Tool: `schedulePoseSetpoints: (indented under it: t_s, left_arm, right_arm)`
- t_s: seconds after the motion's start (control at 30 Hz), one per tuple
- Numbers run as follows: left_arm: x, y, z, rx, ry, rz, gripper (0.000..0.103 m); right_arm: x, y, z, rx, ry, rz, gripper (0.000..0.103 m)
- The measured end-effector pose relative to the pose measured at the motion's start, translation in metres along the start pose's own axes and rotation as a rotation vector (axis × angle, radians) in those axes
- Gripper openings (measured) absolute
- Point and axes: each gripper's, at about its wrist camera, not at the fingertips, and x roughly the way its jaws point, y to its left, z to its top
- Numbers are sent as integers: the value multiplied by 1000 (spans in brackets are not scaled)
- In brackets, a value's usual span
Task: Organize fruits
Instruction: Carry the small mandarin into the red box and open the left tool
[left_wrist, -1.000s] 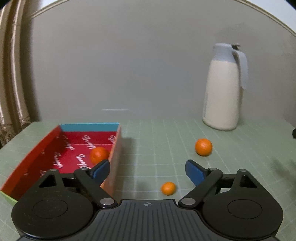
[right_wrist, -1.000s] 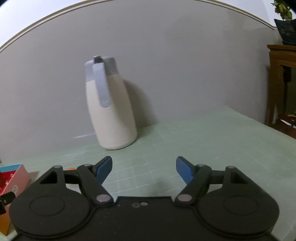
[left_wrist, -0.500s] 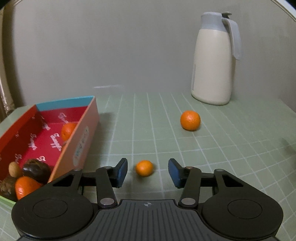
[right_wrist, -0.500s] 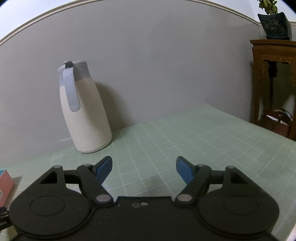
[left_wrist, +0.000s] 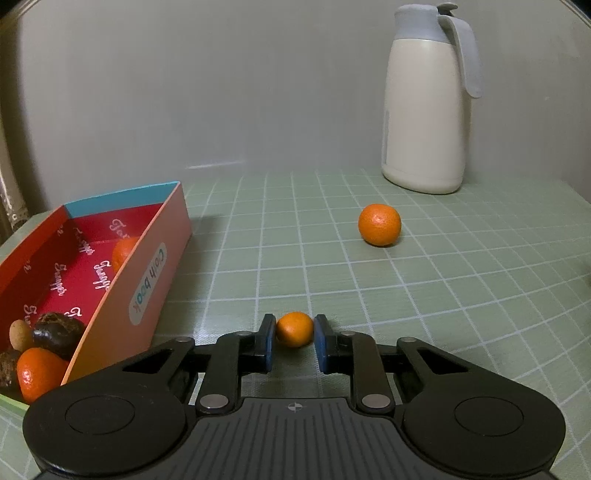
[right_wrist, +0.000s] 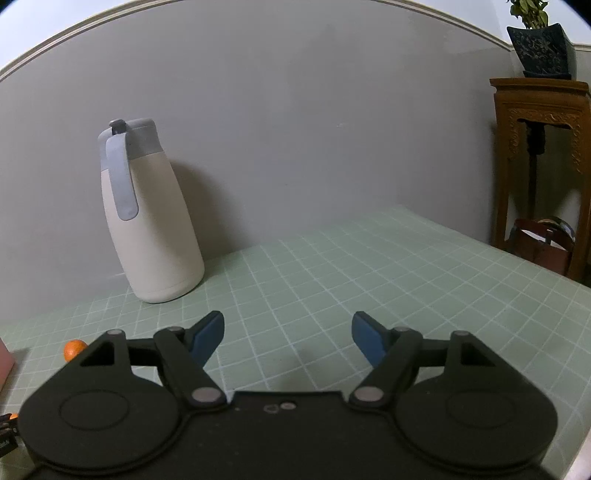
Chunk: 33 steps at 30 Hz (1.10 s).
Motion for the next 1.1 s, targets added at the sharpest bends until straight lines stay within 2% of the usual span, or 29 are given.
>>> schedulePoseSetpoints:
  t_s: [0.53, 1.1]
  left_arm:
    - [-32, 7, 10, 2, -66, -34, 22]
    - [-53, 38, 16, -43, -121, -13, 22]
  right_arm:
    - [-4, 5, 2, -6, -1, 23, 76]
    - [-8, 42, 2, -35, 0, 68, 76]
